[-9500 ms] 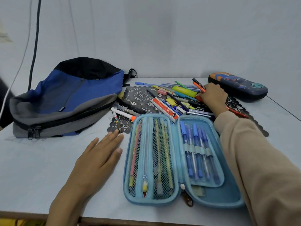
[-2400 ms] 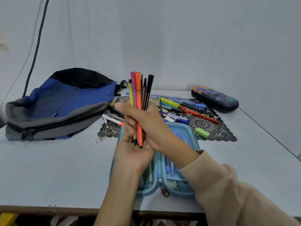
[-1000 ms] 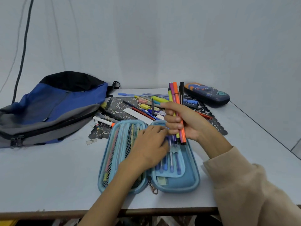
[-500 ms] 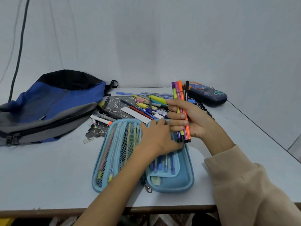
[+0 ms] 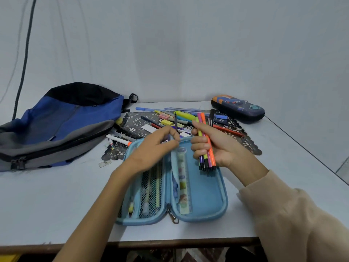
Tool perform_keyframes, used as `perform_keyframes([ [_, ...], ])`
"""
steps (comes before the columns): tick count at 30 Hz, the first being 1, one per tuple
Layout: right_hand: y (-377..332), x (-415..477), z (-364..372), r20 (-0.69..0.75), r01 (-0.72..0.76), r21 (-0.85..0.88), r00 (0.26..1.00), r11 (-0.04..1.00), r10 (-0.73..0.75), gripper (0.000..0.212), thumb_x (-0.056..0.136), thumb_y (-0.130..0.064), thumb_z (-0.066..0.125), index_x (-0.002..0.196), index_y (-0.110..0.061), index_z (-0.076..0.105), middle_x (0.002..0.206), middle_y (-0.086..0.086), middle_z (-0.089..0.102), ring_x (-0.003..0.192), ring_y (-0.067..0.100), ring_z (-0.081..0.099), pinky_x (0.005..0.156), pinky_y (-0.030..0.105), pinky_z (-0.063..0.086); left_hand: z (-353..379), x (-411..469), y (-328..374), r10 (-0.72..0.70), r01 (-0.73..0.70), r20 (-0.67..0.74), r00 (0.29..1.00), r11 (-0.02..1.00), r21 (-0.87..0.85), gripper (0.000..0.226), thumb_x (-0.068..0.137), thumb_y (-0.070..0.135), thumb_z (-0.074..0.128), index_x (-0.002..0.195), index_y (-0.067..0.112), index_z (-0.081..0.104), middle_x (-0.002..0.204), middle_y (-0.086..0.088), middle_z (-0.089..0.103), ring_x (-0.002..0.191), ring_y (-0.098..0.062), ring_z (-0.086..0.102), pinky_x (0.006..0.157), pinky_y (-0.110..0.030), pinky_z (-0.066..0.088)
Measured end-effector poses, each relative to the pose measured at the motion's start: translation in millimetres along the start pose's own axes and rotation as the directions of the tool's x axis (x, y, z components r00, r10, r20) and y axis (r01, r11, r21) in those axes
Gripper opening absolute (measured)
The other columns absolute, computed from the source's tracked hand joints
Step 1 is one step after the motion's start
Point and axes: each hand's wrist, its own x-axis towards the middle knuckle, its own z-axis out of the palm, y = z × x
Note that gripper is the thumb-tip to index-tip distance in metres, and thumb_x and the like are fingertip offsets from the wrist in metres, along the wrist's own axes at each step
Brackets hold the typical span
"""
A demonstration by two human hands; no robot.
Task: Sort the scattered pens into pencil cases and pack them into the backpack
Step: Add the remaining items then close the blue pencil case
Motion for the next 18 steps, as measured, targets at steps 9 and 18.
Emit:
perform_keyframes([
  [9,12.0,-20.1,7.4,-0.064,-0.145,-0.210,0.989,0.967,0.135,0.017,0.089,-0.021,0.060,0.094,-0.005,0.059,0.077,0.010,0.057,0.066,0.026,0.060,0.069,0.044,0.059,10.2,-11.8,-8.1,-0.107,0.102,-0.060,0.992,0.991,-0.086,0.057,0.103,0.023,0.035,0.155,0.028,0.013,0.159,0.017,0.014,0.144,0.000,0.016,0.108,-0.017,0.014],
  [18,14.2,-34.9,2.4,-0.033,-0.218,-0.236,0.976,0.947,0.217,0.034,0.085,-0.019,0.062,0.114,-0.006,0.054,0.101,0.016,0.061,0.091,0.029,0.063,0.085,0.046,0.055,17.7,-12.1,-1.8,-0.145,0.134,-0.089,0.985,0.984,-0.119,0.056,0.104,0.026,0.032,0.156,0.026,0.010,0.160,0.017,0.012,0.134,0.008,0.017,0.101,-0.012,0.013],
])
